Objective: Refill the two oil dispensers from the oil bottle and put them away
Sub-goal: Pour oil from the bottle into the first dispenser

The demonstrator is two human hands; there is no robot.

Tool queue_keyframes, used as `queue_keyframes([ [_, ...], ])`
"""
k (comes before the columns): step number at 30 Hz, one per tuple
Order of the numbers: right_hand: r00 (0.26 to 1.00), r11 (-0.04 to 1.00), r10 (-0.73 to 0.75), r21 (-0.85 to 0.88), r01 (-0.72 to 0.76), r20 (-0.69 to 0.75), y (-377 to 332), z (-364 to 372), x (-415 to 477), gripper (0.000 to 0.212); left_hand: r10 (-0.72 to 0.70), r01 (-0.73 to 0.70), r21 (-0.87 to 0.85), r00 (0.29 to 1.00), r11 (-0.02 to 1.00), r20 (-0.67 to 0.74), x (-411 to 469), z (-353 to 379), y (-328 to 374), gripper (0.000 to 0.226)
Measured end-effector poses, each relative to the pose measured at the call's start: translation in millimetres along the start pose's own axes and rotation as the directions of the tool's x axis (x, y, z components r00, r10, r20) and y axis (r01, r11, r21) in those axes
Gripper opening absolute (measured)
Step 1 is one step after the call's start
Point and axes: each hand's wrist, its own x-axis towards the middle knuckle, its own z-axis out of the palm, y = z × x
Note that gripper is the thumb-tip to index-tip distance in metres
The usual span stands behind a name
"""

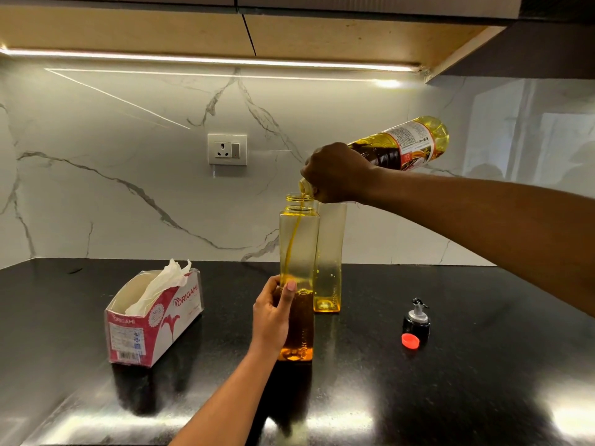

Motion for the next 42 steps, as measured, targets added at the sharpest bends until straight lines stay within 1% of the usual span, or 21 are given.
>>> queue_keyframes([
  [10,1.000,1.000,0.005,0.013,-0.005,-0.002,-0.8,2.1,0.6,0.023,0.008,-0.008,0.004,1.000,1.000,-0.014,-1.0,0.5,2.4,0.083],
  [14,1.000,1.000,0.000,0.009,0.000,0.003,0.0,0.3,0.0,0.023,0.012,-0.012,0.006,1.000,1.000,-0.016,-2.0,1.5,4.3,0.083],
  [21,1.000,1.000,-0.001,0.023,0.001,-0.003,0.4,-1.2,-1.0,0.026,-0.021,0.021,-0.007,1.000,1.000,-0.008,-0.6,0.0,1.3,0.079],
  [25,1.000,1.000,-0.003,0.002,0.003,0.010,-0.4,-1.1,0.0,0.025,-0.026,0.026,0.003,1.000,1.000,-0.002,-0.6,0.2,0.2,0.068],
  [31,1.000,1.000,-0.006,-0.010,0.006,0.014,0.3,-0.6,0.2,0.025,-0.025,0.025,0.013,1.000,1.000,-0.006,-0.7,-0.5,0.2,0.077],
  [35,1.000,1.000,-0.013,0.000,0.013,0.015,-0.4,-0.8,0.6,0.025,-0.037,0.037,0.008,0.999,0.999,-0.005,-0.2,-0.3,0.4,0.077],
  [42,1.000,1.000,-0.005,0.009,0.005,0.012,0.5,0.1,0.5,0.023,-0.031,0.031,-0.001,1.000,1.000,-0.005,-0.2,0.2,0.7,0.069],
])
